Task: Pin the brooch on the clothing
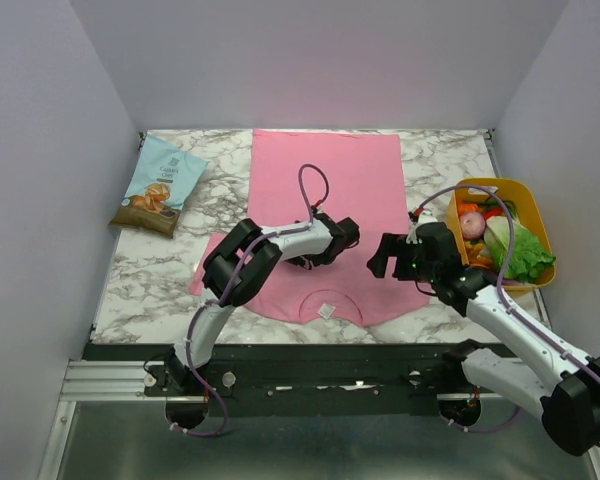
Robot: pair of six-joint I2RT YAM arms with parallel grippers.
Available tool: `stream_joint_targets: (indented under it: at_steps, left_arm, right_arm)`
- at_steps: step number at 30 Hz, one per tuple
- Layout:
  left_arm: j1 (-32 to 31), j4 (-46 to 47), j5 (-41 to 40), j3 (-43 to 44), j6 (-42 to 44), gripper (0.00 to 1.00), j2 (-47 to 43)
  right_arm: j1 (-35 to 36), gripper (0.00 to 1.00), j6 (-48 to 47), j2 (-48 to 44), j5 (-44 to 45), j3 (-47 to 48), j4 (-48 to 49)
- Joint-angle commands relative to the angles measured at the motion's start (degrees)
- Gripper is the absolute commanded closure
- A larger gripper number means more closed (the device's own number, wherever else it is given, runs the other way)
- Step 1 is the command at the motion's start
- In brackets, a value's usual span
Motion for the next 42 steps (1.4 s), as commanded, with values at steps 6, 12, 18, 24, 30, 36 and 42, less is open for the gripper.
stream_joint_targets:
  at_steps: [6, 12, 18, 24, 30, 36, 42]
  left_arm:
    - [-3.46, -0.3, -0.92, 3.89, -0.93, 1.0, 3.98]
    - [-4.16, 0.66, 0.22, 4.6, -0.58, 1.0, 1.96]
    - [-3.81, 6.36, 4.86, 1.79, 1.27, 1.0, -3.84]
    - [-2.41, 13.4, 10.15, -3.4, 2.24, 1.0, -10.96]
    - [-1.18, 17.71, 12.88, -7.88, 2.68, 1.0, -15.97]
    - [1.19, 25.87, 19.98, -14.64, 3.11, 1.0, -21.77]
    - [3.13, 34.13, 26.15, -20.8, 4.17, 1.0, -27.13]
  right_arm:
    - [-0.92, 0.0, 0.76, -1.72, 2.55, 0.91, -2.25]
    - [-1.28, 0.0, 0.94, -1.37, 2.2, 0.91, -2.34]
    - [-1.54, 0.0, 1.11, -2.24, 2.38, 0.74, -2.34]
    - [-1.63, 0.0, 1.38, -4.35, 2.91, 0.03, -2.34]
    - [-1.72, 0.0, 1.29, -3.66, 1.77, -0.23, -1.73]
    - [-1.72, 0.0, 0.76, -1.9, -1.22, -0.67, -0.06]
    - [-1.72, 0.0, 0.32, 0.64, -5.25, -1.2, 2.66]
